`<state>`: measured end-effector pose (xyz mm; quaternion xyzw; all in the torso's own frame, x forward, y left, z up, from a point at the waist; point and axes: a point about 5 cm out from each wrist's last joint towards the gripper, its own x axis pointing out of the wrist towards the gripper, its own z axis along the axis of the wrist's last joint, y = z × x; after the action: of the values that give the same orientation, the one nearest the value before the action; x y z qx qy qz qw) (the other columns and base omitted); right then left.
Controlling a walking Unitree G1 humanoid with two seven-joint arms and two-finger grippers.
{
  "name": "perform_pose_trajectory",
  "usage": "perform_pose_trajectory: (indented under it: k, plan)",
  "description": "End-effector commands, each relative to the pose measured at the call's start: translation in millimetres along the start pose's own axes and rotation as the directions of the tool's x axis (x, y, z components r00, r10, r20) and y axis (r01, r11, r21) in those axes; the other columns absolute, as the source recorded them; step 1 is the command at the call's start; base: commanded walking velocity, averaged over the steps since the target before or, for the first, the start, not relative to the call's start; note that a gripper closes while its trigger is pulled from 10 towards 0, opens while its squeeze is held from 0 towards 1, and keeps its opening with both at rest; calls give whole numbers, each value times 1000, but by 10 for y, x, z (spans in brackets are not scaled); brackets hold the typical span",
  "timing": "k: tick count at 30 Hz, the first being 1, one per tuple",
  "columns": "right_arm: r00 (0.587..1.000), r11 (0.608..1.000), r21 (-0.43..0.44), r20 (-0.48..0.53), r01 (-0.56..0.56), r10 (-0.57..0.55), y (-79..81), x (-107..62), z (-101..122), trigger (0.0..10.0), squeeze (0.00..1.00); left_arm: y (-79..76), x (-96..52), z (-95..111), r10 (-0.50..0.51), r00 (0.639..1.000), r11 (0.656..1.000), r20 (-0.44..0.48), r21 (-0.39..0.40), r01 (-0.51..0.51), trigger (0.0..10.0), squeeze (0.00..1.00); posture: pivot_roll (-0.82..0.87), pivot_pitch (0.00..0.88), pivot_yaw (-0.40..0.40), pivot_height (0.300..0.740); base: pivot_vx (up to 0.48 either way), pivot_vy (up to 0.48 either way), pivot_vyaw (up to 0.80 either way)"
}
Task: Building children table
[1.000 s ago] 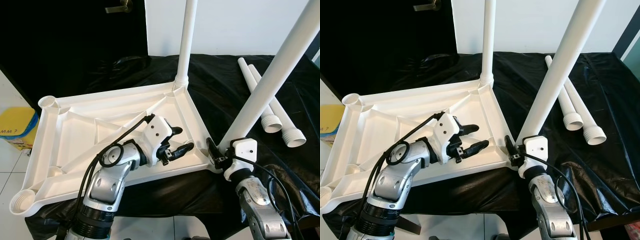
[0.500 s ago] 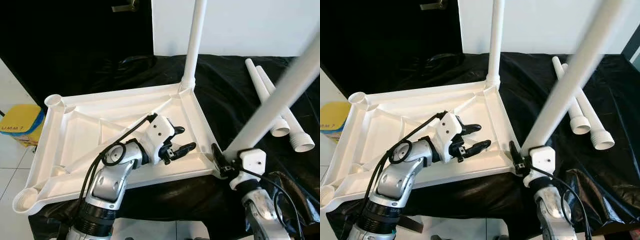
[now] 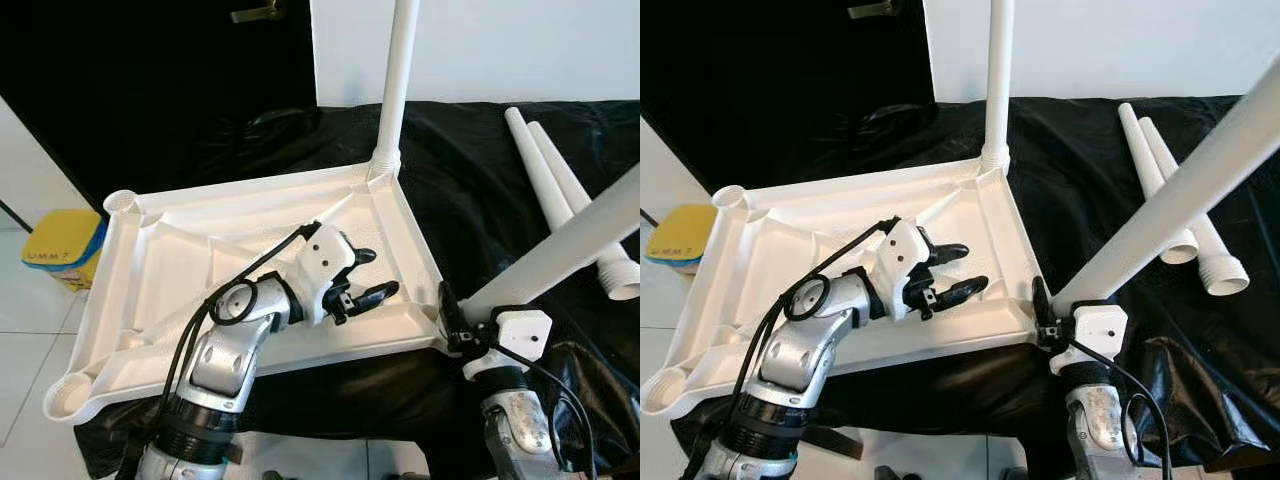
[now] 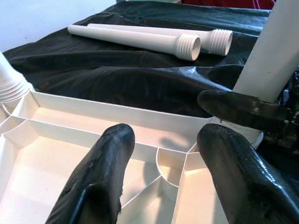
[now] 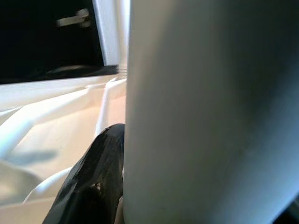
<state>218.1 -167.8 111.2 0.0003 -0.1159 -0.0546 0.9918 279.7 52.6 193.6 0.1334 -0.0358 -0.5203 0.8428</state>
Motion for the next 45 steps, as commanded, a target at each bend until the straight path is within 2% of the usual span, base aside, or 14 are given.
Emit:
perform_pose_trajectory:
  k: [1, 4, 8, 14, 19, 22, 25, 28, 33, 42, 45]
  plan:
    - [959, 979, -99, -205, 179, -196, -324, -248, -374, 10000, 0, 31, 12, -3, 50, 999, 999, 5, -1, -50, 10000, 0, -268, 126, 121, 740, 0, 0, 0]
    - [938, 951, -151, -183, 269, -295, -355, -217, -361, 10000, 0, 46, 43, 29, 49, 999, 999, 14, 4, -49, 10000, 0, -252, 117, 127, 740, 0, 0, 0]
    - [916, 925, -169, -165, 340, -366, -375, -207, -350, 10000, 0, 61, 64, 68, 55, 998, 998, 24, 12, -55, 10000, 0, -237, 110, 126, 740, 0, 0, 0]
    - [923, 932, -166, -166, 322, -348, -282, -181, -360, 10000, 0, 95, 58, 86, 69, 997, 997, 28, 17, -70, 10000, 0, -222, 104, 127, 740, 0, 0, 0]
    - [963, 973, -121, -160, 197, -215, -76, -62, -325, 10000, 0, 114, 62, 104, 76, 997, 997, 31, 20, -77, 10000, 0, -220, 101, 125, 740, 0, 0, 0]
    - [965, 977, -98, -167, 189, -203, -49, -27, -308, 10000, 0, 121, 68, 106, 77, 996, 997, 33, 21, -78, 10000, 0, -227, 100, 121, 740, 0, 0, 0]
    - [962, 978, -76, -181, 193, -204, -48, -6, -294, 10000, 0, 127, 76, 107, 80, 996, 997, 36, 20, -80, 10000, 0, -237, 100, 115, 740, 0, 0, 0]
    - [930, 957, -70, -227, 280, -289, -126, 21, -288, 10000, 0, 129, 116, 119, 85, 995, 996, 50, 14, -85, 10000, 0, -256, 101, 105, 740, 0, 0, 0]
    - [920, 951, -62, -241, 303, -308, -147, 73, -239, 10000, 0, 119, 155, 132, 84, 995, 996, 61, 10, -85, 10000, 0, -267, 104, 99, 740, 0, 0, 0]
    - [941, 965, -70, -214, 254, -263, -142, 141, -115, 10000, 0, 90, 189, 136, 79, 994, 997, 75, 7, -80, 10000, 0, -284, 105, 87, 740, 0, 0, 0]
    - [950, 966, -56, -174, 253, -259, -163, 141, -36, 10000, 0, 78, 210, 146, 73, 994, 997, 87, 4, -73, 10000, 0, -300, 107, 82, 740, 0, 0, 0]
